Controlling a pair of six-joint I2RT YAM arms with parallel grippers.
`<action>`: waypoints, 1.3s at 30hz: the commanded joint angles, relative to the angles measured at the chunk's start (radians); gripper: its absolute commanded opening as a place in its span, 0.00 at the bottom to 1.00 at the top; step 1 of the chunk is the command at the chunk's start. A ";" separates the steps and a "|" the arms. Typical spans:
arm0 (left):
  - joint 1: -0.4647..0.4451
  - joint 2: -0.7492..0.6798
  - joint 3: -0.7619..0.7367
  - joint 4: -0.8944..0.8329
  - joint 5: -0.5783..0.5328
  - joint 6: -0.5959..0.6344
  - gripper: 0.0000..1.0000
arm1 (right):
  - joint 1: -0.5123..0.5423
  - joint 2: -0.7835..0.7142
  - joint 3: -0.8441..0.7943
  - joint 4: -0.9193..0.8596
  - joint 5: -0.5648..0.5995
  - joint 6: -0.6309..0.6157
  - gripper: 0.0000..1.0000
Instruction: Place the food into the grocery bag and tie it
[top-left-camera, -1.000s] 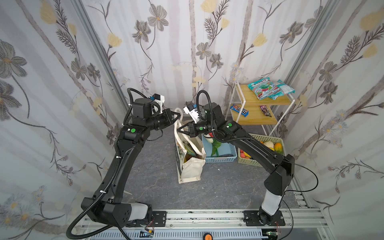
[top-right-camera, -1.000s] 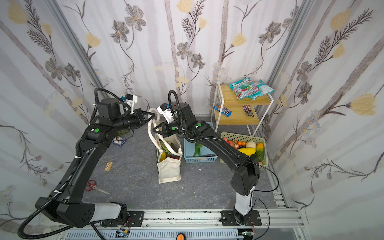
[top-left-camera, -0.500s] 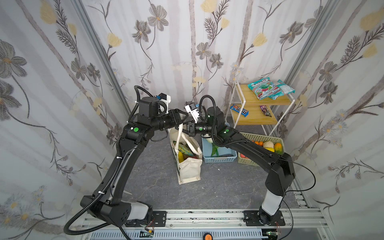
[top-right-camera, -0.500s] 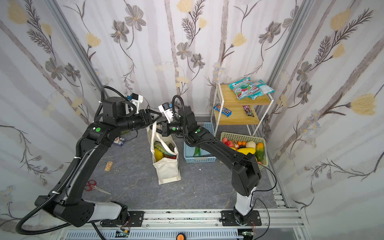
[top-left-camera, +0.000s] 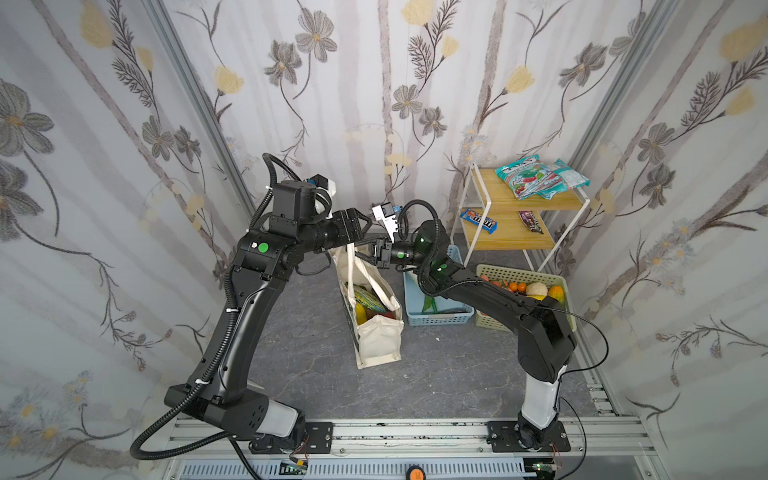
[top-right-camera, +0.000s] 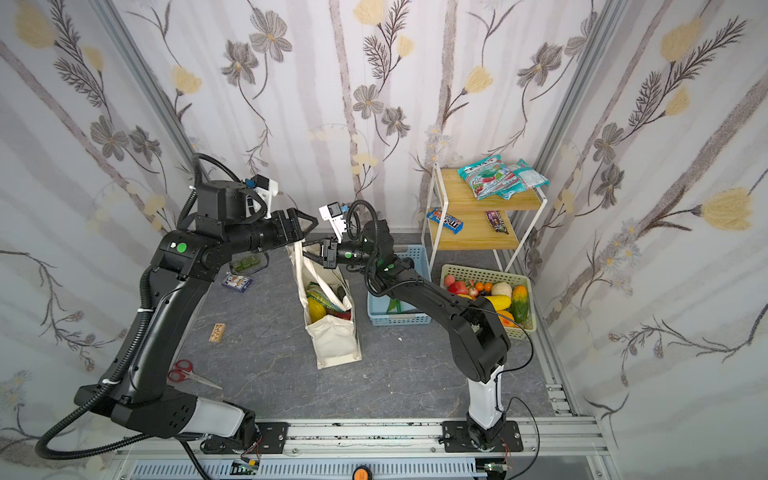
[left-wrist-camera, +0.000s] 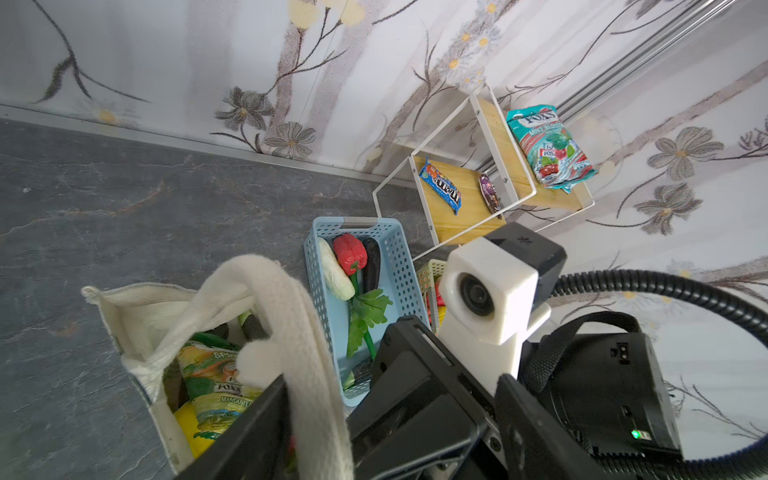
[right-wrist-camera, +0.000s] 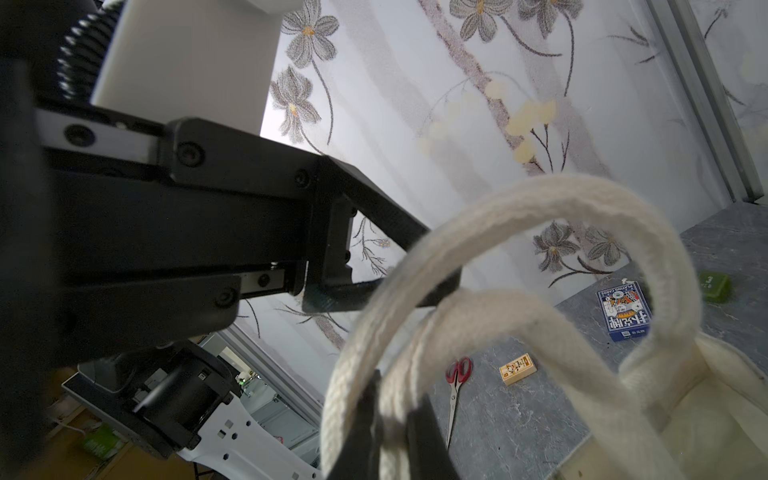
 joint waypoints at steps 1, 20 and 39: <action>-0.026 0.066 0.094 -0.135 -0.011 0.085 0.78 | 0.000 0.007 -0.002 0.127 -0.053 0.025 0.10; -0.075 0.093 0.141 -0.243 -0.085 0.144 0.83 | -0.082 0.044 -0.050 0.247 -0.076 0.060 0.12; 0.056 -0.110 -0.203 0.063 -0.126 -0.069 0.83 | -0.066 0.022 -0.034 0.106 -0.139 -0.028 0.12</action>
